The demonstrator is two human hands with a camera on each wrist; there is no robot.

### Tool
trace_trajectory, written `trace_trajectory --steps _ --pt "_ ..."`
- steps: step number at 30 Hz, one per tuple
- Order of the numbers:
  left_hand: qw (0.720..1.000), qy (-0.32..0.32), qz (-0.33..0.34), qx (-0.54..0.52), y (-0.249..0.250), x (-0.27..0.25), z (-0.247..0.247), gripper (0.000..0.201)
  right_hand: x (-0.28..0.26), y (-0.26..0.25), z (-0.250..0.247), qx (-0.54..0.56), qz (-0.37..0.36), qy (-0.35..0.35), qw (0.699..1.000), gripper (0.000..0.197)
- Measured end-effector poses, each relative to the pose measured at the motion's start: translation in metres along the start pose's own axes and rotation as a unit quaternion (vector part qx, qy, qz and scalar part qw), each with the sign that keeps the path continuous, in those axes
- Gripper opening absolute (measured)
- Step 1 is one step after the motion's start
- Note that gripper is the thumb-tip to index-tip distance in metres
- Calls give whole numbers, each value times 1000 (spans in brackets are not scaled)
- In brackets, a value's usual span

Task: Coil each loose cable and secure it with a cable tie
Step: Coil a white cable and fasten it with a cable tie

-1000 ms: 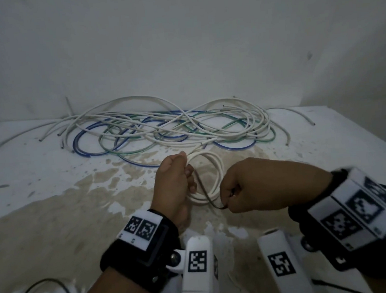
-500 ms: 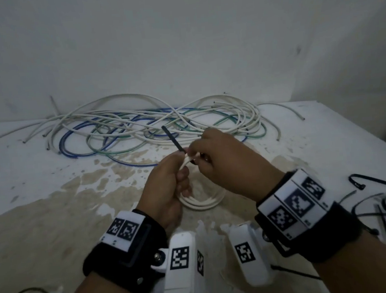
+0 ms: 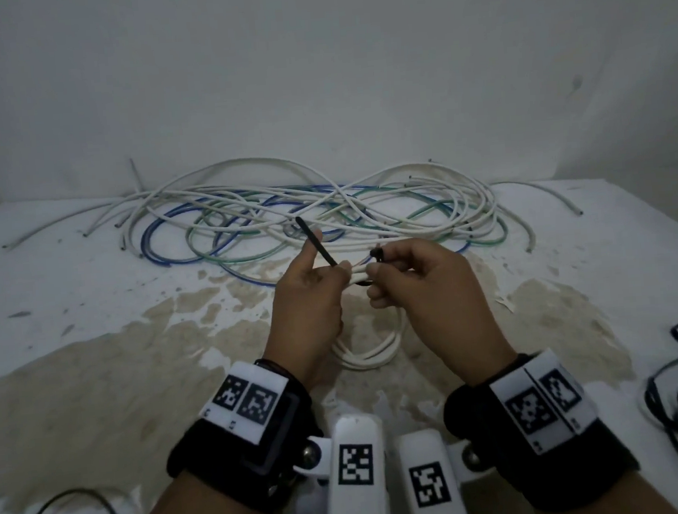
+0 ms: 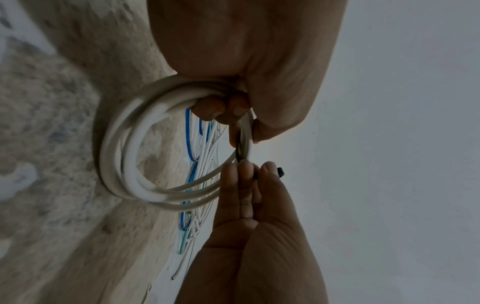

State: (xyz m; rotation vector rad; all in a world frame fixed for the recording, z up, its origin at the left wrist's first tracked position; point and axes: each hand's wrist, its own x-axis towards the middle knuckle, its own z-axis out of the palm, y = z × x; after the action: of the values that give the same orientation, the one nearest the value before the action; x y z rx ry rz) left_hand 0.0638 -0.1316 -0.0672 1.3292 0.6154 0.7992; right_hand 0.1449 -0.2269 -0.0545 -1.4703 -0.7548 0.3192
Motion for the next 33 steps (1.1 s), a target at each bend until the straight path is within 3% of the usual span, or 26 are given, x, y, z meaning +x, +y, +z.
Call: trace_trajectory --steps 5,9,11,16,21,33 --pt "999 6 -3 36 0 -1 1 22 -3 3 -1 -3 -23 39 999 13" --pt "997 -9 25 75 6 -5 3 32 -7 0 1 -138 -147 56 978 15" --pt "993 -25 43 104 8 -8 4 40 -7 -3 1 -153 -181 68 969 15" --pt "996 -23 29 86 10 -10 6 27 2 -12 1 -122 -156 60 978 22" --pt "996 -11 26 84 8 -9 6 21 8 -10 0 -156 -143 62 975 16" --pt "989 -37 57 133 3 -9 3 24 7 -5 1 -143 -144 43 978 13"
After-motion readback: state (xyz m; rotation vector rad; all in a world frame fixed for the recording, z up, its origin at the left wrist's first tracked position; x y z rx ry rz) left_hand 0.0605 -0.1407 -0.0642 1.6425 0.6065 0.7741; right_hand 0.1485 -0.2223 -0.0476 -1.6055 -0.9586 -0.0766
